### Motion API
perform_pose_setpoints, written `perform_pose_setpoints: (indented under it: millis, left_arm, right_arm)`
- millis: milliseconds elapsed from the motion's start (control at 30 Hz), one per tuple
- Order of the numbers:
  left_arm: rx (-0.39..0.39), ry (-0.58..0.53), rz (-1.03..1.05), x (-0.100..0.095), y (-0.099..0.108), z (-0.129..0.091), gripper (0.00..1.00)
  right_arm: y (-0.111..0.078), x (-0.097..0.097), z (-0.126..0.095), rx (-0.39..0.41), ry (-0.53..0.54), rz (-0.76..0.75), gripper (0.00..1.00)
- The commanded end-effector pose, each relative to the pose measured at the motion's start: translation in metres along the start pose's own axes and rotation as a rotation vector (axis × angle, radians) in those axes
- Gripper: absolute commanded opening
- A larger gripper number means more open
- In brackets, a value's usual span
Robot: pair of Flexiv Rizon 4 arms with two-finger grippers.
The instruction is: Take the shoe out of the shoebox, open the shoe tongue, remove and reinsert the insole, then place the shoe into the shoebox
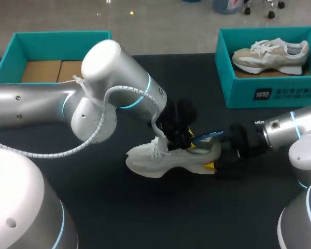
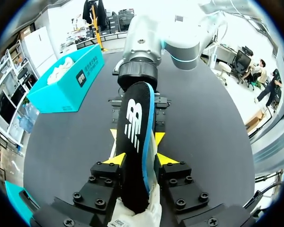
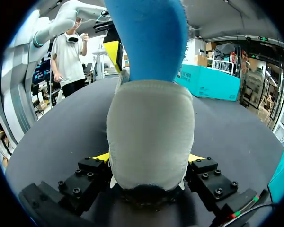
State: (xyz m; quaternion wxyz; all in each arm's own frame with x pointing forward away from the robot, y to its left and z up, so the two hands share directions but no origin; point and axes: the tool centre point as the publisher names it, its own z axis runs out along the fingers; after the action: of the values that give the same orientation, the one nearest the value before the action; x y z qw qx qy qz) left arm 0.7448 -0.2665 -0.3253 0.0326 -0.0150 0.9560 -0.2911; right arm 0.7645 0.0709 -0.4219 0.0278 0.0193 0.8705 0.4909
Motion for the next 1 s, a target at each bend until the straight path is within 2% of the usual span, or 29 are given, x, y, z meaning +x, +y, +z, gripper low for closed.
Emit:
perform_pose_setpoints:
  millis: [33, 67, 100, 367, 567, 1000]
  left_arm:
    - [-0.013, -0.018, -0.003, 0.001, -0.004, 0.008, 0.17]
    - [-0.014, -0.021, -0.006, 0.0, -0.004, 0.008, 0.11]
    - [-0.014, -0.021, -0.008, 0.0, -0.003, 0.008, 0.0]
    - [-0.004, -0.034, -0.022, -0.002, -0.002, 0.001, 0.0]
    - [0.054, 0.006, -0.028, -0.002, -0.01, -0.016, 0.0]
    - [0.193, 0.112, -0.048, -0.007, -0.05, -0.052, 0.0]
  right_arm:
    - [-0.003, -0.001, 0.002, 0.004, -0.001, 0.0, 0.0]
    - [-0.003, -0.001, 0.002, 0.004, -0.001, 0.0, 0.0]
    - [-0.003, -0.001, 0.002, 0.004, -0.001, 0.0, 0.0]
    - [-0.003, -0.001, 0.002, 0.004, -0.001, 0.0, 0.0]
    - [-0.003, -0.001, 0.002, 0.004, -0.001, 0.0, 0.0]
    - [-0.003, -0.001, 0.002, 0.004, -0.001, 0.0, 0.0]
